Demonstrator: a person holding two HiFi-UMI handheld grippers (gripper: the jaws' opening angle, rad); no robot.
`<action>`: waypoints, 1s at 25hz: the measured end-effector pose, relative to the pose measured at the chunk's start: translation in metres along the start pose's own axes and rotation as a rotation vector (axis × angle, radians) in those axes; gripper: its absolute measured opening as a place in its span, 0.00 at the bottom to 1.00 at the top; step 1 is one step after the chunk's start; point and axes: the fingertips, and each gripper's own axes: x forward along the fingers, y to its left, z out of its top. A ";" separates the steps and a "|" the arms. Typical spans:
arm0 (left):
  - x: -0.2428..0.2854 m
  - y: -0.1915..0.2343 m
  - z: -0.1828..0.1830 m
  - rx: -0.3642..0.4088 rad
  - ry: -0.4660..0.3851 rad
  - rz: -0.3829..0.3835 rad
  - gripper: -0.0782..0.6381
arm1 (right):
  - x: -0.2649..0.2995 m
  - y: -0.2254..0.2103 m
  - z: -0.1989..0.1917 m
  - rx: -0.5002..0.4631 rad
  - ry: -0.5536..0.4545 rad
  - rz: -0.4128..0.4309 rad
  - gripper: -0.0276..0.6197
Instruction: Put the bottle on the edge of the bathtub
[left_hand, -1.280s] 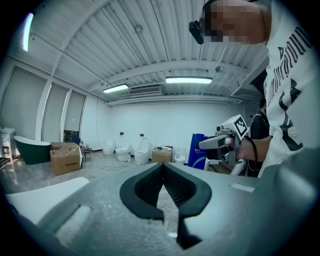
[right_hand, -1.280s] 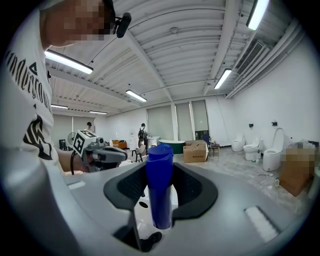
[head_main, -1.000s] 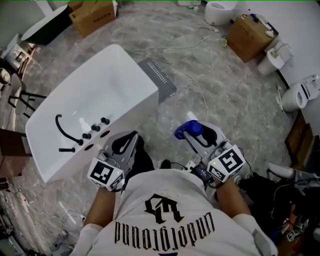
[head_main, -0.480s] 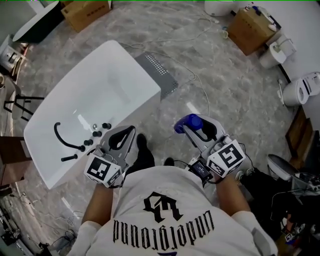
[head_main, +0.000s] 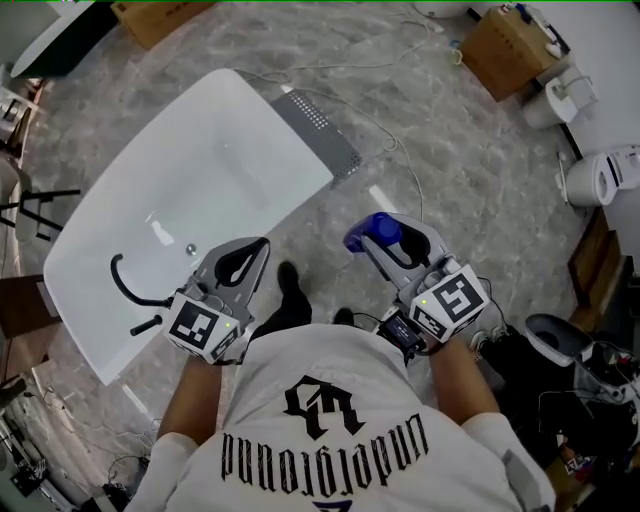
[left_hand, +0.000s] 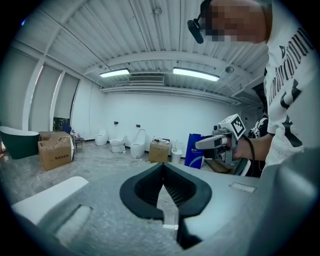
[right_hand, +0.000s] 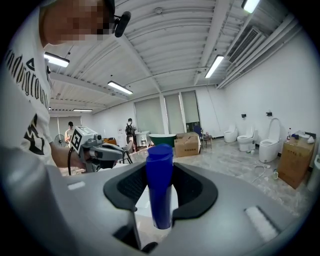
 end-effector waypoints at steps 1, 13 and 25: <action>0.001 0.010 0.000 -0.002 0.000 -0.007 0.12 | 0.009 -0.001 0.002 0.000 0.002 -0.007 0.28; 0.015 0.085 0.002 0.028 0.023 -0.065 0.12 | 0.079 -0.013 0.010 -0.030 0.014 -0.070 0.28; 0.045 0.112 -0.028 -0.011 0.090 -0.025 0.12 | 0.131 -0.048 -0.031 -0.017 0.086 -0.007 0.28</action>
